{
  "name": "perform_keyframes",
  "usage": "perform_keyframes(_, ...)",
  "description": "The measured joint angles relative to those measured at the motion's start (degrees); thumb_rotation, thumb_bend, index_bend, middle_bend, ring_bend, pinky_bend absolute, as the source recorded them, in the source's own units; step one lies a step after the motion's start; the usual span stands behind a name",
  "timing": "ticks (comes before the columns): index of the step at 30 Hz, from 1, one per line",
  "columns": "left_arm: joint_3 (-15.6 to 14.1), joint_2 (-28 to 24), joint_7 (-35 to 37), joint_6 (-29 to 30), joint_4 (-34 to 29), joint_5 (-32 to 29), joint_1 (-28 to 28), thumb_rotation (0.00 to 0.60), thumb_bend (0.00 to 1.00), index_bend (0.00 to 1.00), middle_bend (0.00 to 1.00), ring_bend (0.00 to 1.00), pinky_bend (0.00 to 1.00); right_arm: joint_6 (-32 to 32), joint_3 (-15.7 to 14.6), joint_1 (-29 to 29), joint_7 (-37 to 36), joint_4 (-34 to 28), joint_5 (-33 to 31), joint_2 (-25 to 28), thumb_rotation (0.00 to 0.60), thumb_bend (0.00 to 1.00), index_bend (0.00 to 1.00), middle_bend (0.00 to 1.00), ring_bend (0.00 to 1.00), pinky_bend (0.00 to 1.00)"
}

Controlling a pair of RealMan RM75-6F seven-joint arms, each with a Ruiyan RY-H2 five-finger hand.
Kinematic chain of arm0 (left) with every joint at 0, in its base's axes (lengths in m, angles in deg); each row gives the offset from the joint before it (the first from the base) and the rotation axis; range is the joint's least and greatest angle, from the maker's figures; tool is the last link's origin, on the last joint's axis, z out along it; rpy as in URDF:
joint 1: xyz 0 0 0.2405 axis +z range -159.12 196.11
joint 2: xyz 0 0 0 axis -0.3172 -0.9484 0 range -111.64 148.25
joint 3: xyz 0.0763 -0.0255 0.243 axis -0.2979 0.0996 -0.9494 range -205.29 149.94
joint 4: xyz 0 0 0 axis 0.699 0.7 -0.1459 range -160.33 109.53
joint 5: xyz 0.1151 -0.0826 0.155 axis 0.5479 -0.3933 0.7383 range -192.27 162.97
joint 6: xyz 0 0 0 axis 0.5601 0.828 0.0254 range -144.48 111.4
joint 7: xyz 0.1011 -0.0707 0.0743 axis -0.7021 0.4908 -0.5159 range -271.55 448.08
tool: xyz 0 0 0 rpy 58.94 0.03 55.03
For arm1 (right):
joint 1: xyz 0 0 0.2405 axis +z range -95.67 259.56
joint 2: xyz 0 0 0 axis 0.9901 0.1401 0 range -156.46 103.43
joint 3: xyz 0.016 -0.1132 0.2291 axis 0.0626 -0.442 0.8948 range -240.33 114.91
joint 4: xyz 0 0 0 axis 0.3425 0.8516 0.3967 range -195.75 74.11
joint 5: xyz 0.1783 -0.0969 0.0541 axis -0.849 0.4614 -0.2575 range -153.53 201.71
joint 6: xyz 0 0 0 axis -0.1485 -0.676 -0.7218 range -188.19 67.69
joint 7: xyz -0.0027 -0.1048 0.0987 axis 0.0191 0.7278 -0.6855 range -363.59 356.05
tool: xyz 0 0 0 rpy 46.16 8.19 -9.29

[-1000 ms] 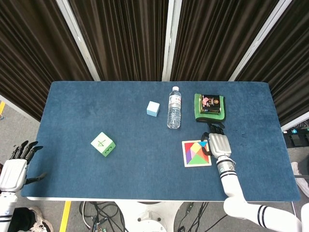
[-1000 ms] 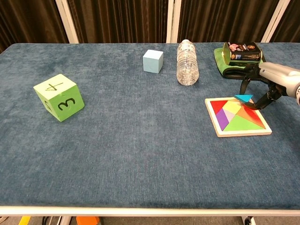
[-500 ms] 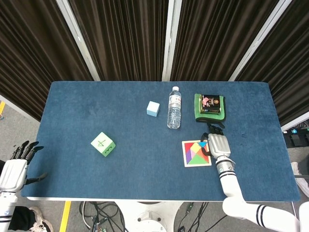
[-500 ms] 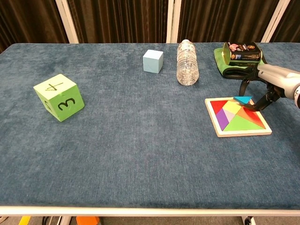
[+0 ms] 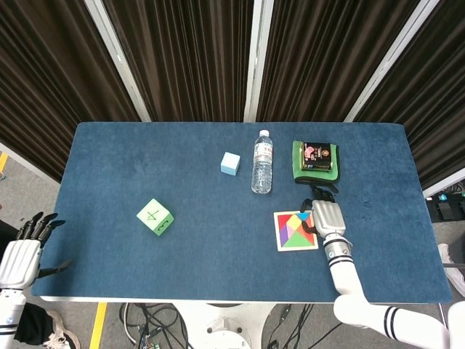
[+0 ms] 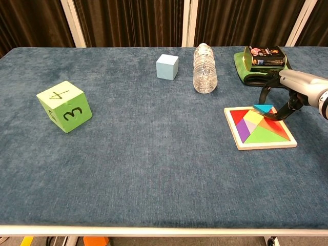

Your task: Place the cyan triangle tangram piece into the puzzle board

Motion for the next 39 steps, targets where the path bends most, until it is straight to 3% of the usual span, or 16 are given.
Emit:
perform_keyframes(30, -0.05, 0.30, 0.60, -0.09, 0.82, -0.03, 0.09, 0.600, 0.00, 0.22, 0.12, 0.01, 0.13, 0.06, 0.09, 0.83, 0.13, 0.16, -1.16, -0.53, 0.600, 0.28, 0.52, 0.01, 0.00, 0.00)
perform_keyframes(39, -0.07, 0.33, 1.01, -0.11, 1.16, -0.11, 0.17, 0.600, 0.00, 0.22, 0.12, 0.01, 0.13, 0.39, -0.24, 1.16, 1.08, 0.15, -2.38, -0.48, 0.600, 0.27, 0.48, 0.00, 0.00, 0.00)
